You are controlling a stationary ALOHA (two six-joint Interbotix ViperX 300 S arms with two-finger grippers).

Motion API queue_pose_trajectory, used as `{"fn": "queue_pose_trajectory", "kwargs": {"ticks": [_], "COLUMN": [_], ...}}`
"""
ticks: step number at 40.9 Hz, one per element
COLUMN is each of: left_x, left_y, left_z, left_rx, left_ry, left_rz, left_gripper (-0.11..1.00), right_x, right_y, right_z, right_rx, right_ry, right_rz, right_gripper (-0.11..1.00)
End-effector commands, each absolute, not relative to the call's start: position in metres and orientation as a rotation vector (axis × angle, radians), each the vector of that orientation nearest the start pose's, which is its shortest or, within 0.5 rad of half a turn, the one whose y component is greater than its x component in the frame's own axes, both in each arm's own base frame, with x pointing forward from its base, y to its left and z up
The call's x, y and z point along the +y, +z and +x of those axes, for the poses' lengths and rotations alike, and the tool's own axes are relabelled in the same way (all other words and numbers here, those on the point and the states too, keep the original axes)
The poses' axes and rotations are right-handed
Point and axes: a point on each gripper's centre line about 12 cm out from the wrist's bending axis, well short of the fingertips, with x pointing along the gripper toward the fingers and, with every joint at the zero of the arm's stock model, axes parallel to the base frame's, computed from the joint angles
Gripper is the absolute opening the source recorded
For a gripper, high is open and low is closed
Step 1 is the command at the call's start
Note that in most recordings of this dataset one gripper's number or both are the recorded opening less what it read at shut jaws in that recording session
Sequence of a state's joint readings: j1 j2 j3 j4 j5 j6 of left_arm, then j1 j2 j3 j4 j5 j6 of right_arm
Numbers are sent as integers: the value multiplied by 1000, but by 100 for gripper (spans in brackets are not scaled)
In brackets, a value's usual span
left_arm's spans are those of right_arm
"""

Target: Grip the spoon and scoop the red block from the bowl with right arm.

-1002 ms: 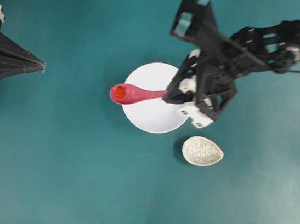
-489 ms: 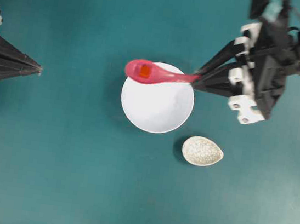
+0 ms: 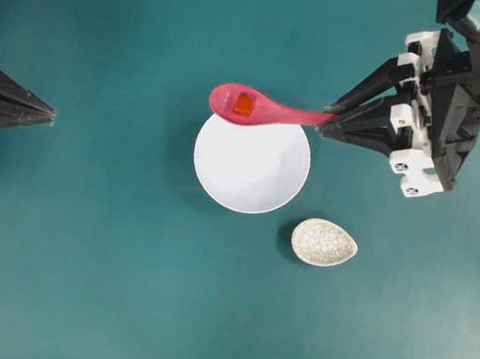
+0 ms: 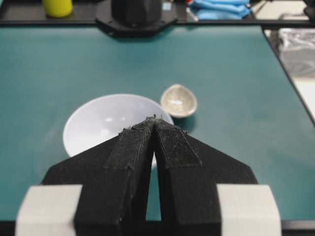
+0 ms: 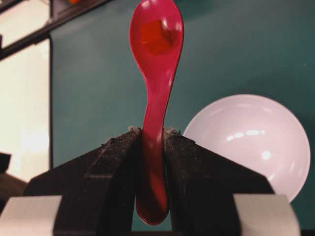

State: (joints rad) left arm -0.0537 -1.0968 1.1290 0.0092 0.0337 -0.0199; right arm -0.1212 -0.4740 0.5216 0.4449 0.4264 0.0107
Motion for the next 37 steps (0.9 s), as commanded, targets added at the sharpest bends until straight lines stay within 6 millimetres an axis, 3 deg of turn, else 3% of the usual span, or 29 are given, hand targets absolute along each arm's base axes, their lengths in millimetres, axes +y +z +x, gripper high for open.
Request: {"fn": "queue_pose_trajectory", "kwargs": {"ticks": [1,37], "left_x": [-11,-11], "left_y": [312,310], "left_z": [179,179], "left_rx": [37,55], "left_ry": [-59,-59], "left_rz": [-7,2], "left_gripper": [0,0], "right_x": [-18,-17], "right_y": [369,372], "right_z": [320,321], "right_rx": [396,376], "right_ry": [-30,-30], "right_rz": [481,487], "right_gripper": [22,22]}}
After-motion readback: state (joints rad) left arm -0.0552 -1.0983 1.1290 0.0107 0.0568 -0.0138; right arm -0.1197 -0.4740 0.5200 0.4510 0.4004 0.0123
